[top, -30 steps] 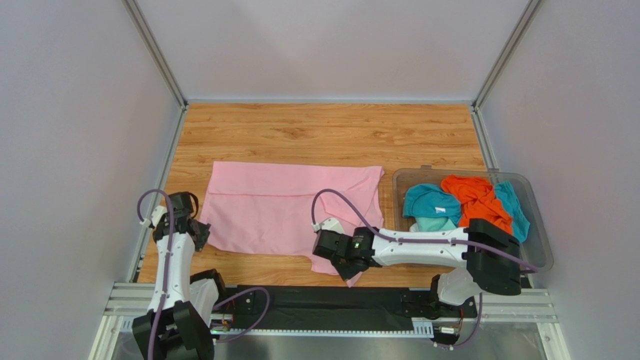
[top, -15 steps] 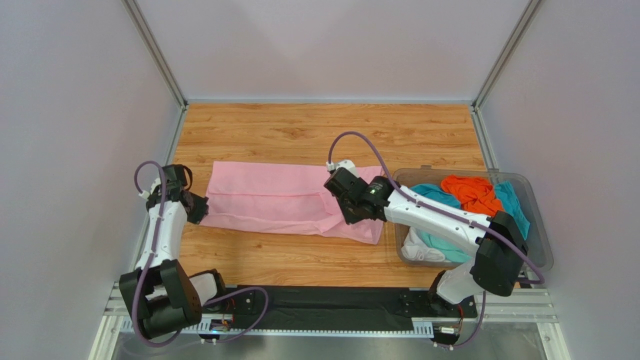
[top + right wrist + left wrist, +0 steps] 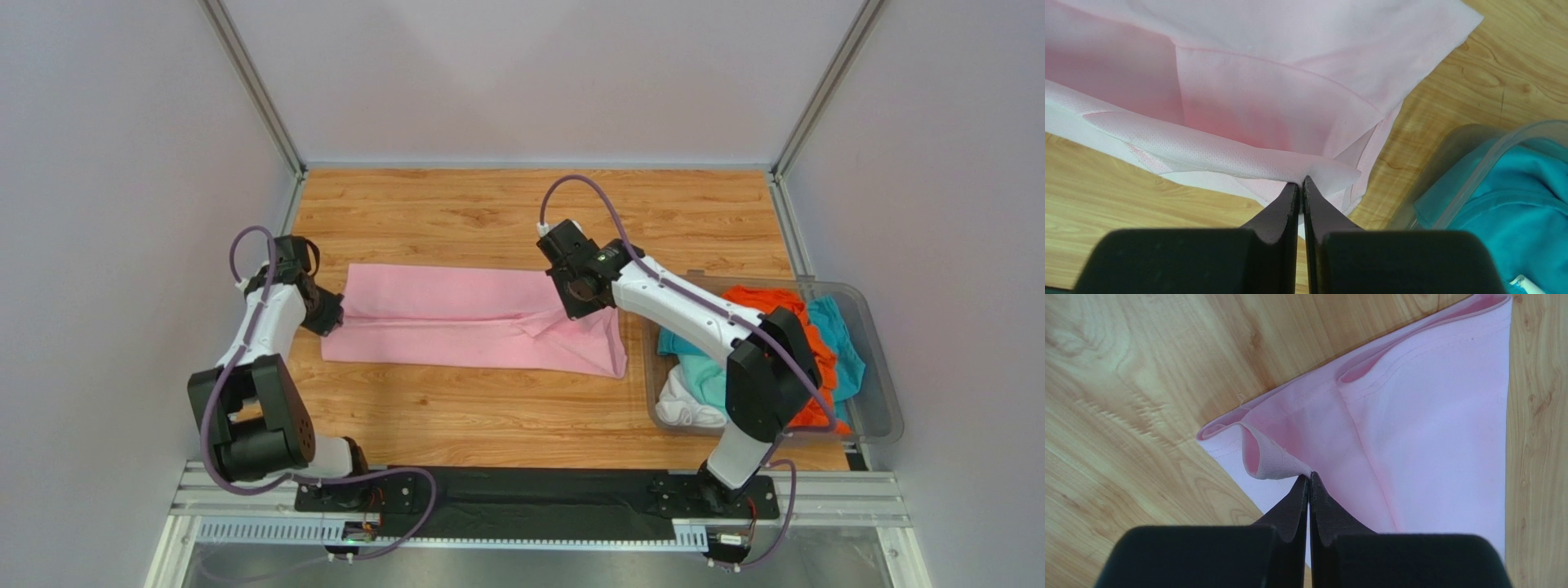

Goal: Fold and stack the t-shirts
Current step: Fold the tshirt

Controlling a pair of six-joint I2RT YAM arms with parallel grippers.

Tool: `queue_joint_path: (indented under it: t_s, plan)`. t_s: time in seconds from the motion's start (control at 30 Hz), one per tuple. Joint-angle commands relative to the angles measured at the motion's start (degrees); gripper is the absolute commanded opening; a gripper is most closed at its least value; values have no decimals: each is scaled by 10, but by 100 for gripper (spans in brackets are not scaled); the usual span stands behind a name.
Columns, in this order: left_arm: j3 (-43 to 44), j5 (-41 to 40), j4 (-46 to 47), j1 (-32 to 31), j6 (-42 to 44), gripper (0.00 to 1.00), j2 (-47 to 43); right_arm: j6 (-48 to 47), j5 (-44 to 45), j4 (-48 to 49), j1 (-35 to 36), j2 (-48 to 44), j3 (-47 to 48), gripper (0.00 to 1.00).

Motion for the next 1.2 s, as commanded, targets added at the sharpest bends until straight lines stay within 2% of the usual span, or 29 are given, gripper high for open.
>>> queue_joint_path:
  t_s: [0.0,0.17,0.23,0.3,0.33,0.37,0.4,0.43,0.47,0.57,0.63,0.67,0.8,0.9,1.0,1.17]
  plan:
    - [36,-11,21,-1,8,0,31,-45,-10,11,-14,33,46,5]
    - [64,-1,40,-4,24,1,85,-57,-21,11,-38,93,85,8]
    - [89,6,41,-5,36,8,120,-62,-17,10,-46,126,110,11]
    - [117,20,40,-7,52,18,153,-67,-5,11,-56,150,130,18]
    - [127,24,39,-6,59,33,162,-61,3,10,-59,173,154,23]
    - [135,25,30,-7,67,44,172,-57,26,5,-65,185,167,43]
    - [150,20,23,-6,70,59,173,-54,40,-4,-67,193,181,57]
    - [156,17,15,-7,72,94,172,-46,71,-10,-66,203,199,68]
    - [158,16,7,-7,76,100,161,-38,82,-19,-66,204,206,71]
    - [147,20,3,-9,82,100,122,-10,79,-28,-64,173,183,78]
    - [135,27,2,-15,89,100,92,11,50,-12,-59,126,132,95]
    - [129,34,2,-19,92,100,84,18,36,5,-59,110,115,100]
    - [133,61,6,-48,117,100,73,44,-54,50,-43,55,37,100]
    - [149,101,8,-58,123,100,98,62,-108,82,-33,64,13,100]
    - [154,123,11,-58,127,100,113,77,-188,128,-23,94,20,100]
    - [130,92,11,-58,130,100,87,103,-224,181,-13,170,77,100]
